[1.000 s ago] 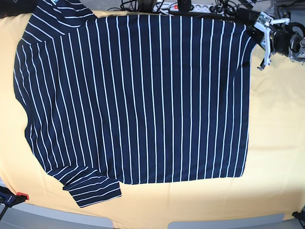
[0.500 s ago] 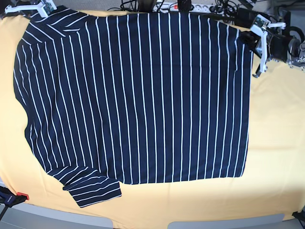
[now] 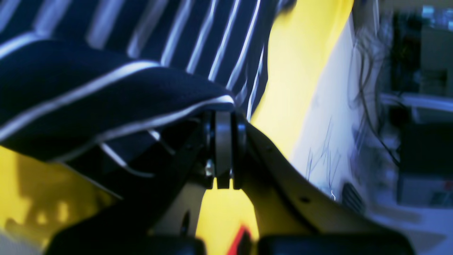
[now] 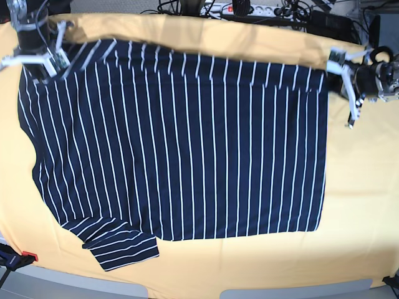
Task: Fold the T-shirt properly
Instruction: 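Pull the shoulder edge back with both grippers, dragging the shirt, then fold the shoulder edge over the body with both grippers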
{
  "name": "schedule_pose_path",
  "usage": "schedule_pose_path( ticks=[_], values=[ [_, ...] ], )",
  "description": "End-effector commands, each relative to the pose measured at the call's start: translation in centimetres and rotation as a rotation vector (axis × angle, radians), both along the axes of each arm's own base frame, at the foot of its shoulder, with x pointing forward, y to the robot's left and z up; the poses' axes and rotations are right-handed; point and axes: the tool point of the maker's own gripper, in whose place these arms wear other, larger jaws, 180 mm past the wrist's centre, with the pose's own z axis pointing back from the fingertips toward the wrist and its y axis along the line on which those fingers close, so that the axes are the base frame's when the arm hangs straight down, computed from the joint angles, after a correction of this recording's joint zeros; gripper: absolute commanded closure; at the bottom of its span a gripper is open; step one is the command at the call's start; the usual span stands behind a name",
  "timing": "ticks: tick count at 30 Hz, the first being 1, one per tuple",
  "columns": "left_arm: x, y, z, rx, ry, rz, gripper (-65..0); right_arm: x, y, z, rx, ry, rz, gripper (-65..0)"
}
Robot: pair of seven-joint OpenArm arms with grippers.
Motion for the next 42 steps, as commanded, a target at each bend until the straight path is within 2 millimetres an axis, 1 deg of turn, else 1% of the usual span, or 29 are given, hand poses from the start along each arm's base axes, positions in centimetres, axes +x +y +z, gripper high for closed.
schedule_pose_path(
  ticks=[1, 4, 5, 8, 11, 13, 16, 18, 20, 23, 25, 27, 31, 34, 37, 39, 42],
  values=[
    [0.9, 0.1, 0.5, -0.004, -0.034, 0.013, 0.0, 1.4, 0.2, 1.4, -0.004, -0.063, 0.022, 0.0],
    [2.0, -0.6, -0.3, -0.055, -0.068, 0.056, 0.0, 3.8, 1.1, 2.9, 0.049, -0.135, 0.052, 0.0],
    [2.4, -0.8, -0.6, -0.073, -0.081, 0.074, 0.0, 4.6, 1.1, 2.9, 0.07, -0.147, 0.054, 0.0],
    [3.7, -0.9, -1.4, -0.106, -0.117, 0.118, 0.0, 6.6, 1.0, 1.9, 0.135, -0.14, 0.072, 0.0],
    [5.3, -0.7, -1.5, -0.119, -0.148, 0.151, 0.0, 8.5, 0.2, 0.5, 0.195, -0.103, 0.062, 0.0],
    [6.8, -0.2, -1.2, -0.123, -0.177, 0.178, 0.0, 9.7, -0.7, -0.2, 0.214, -0.093, 0.043, 0.0],
    [8.9, 0.7, -0.2, -0.15, -0.205, 0.238, 0.0, 11.5, -2.5, -1.0, 0.231, -0.083, 0.001, 0.0],
    [9.8, 0.9, 0.4, -0.181, -0.208, 0.276, 0.0, 12.5, -3.3, -1.6, 0.27, -0.063, -0.014, 0.0],
    [10.1, 0.8, 0.8, -0.201, -0.2, 0.29, 0.0, 13.5, -3.9, -2.1, 0.306, -0.048, -0.025, 0.0],
    [9.9, 0.6, 0.7, -0.208, -0.182, 0.292, 0.0, 14.8, -3.9, -2.5, 0.371, -0.035, -0.026, 0.0],
    [9.9, 0.6, 0.6, -0.208, -0.181, 0.291, 0.0, 15.6, -3.4, -2.6, 0.396, -0.025, -0.011, 0.0],
    [9.9, 0.6, 0.6, -0.207, -0.181, 0.291, 0.0, 16.3, -2.5, -2.8, 0.397, -0.007, 0.022, 0.0],
    [9.9, 0.6, 0.6, -0.207, -0.181, 0.291, 0.0, 17.4, -0.1, -3.3, 0.342, 0.028, 0.101, 0.0],
    [9.9, 0.6, 0.6, -0.206, -0.181, 0.291, 0.0, 18.3, 0.3, -3.3, 0.238, 0.015, 0.126, 0.0],
    [9.9, 0.6, 0.6, -0.206, -0.182, 0.291, 0.0, 18.9, 0.7, -3.1, 0.197, -0.007, 0.135, 0.0],
    [9.9, 0.6, 0.6, -0.206, -0.183, 0.292, 0.0, 19.0, 0.7, -3.0, 0.199, -0.015, 0.128, 0.0],
    [10.2, 1.0, 0.6, -0.198, -0.196, 0.306, 0.0, 19.6, -0.8, -2.5, 0.157, -0.067, 0.066, 0.0]
  ],
)
